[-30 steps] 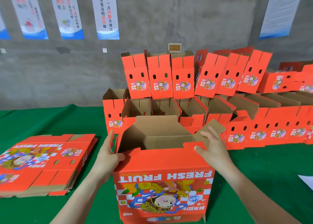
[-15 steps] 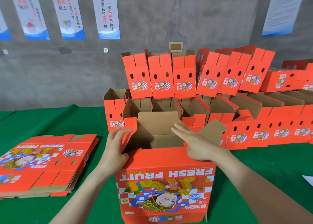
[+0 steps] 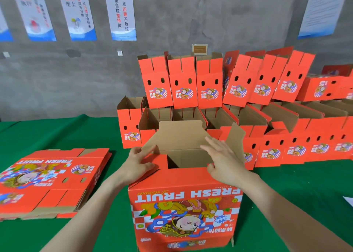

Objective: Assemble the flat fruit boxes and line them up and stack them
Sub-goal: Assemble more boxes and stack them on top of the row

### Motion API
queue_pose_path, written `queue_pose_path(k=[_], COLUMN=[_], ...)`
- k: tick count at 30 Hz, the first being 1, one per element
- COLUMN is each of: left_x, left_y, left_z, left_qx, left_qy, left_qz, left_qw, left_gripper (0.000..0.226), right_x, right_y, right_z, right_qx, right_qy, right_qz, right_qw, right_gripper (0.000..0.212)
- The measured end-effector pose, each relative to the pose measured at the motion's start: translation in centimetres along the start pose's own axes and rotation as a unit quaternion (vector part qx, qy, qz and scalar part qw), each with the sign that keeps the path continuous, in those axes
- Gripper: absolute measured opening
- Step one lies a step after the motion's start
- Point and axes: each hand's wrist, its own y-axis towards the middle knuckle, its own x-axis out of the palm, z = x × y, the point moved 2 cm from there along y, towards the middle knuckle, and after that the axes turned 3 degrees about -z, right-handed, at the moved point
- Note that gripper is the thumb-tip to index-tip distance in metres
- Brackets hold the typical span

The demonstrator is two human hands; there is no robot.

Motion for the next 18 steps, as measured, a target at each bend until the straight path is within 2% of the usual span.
queue_pose_path(k=[3,5,7,9,10,13,18], left_x=[-0.2,-0.4,-0.4,-0.2,0.0,0.2,0.0], left_y=[0.4,0.6,0.9,1.3,1.5,2.0,2.3], left_z=[-0.4,-0.6,-0.7,-0.6,-0.5,-0.3,-0.2], left_qx=[-0.001,-0.003,-0.002,-0.007,-0.009,-0.007,0.003], left_qy=[0.007,0.011,0.016,0.018,0.020,0.035,0.049], left_qz=[-0.004,-0.006,-0.003,-0.003,-0.004,-0.001,0.011], left_qw=[1.000,1.000,1.000,1.000,1.000,0.999,0.999], left_gripper=[0.061,0.061,0.062,0.061,0.061,0.062,0.063], right_x=[-1.0,-1.7,-2.0,-2.1,-2.1,-1.6,-0.6], right_y=[-1.2,-2.0,-2.5,-3.0,-3.4,-4.0,-3.9], right_z=[0.6,2.1,3.6,3.9,3.8,2.6,2.5], right_qx=[0.040,0.111,0.142,0.097,0.062,0.003,0.005], right_qy=[-0.066,-0.012,0.158,0.317,0.335,0.289,0.237], right_qz=[0.186,0.265,0.216,0.143,0.138,0.106,0.059], right_qw=[0.979,0.958,0.953,0.933,0.930,0.951,0.970], right_gripper=[0.079,0.094,0.096,0.085,0.082,0.076,0.027])
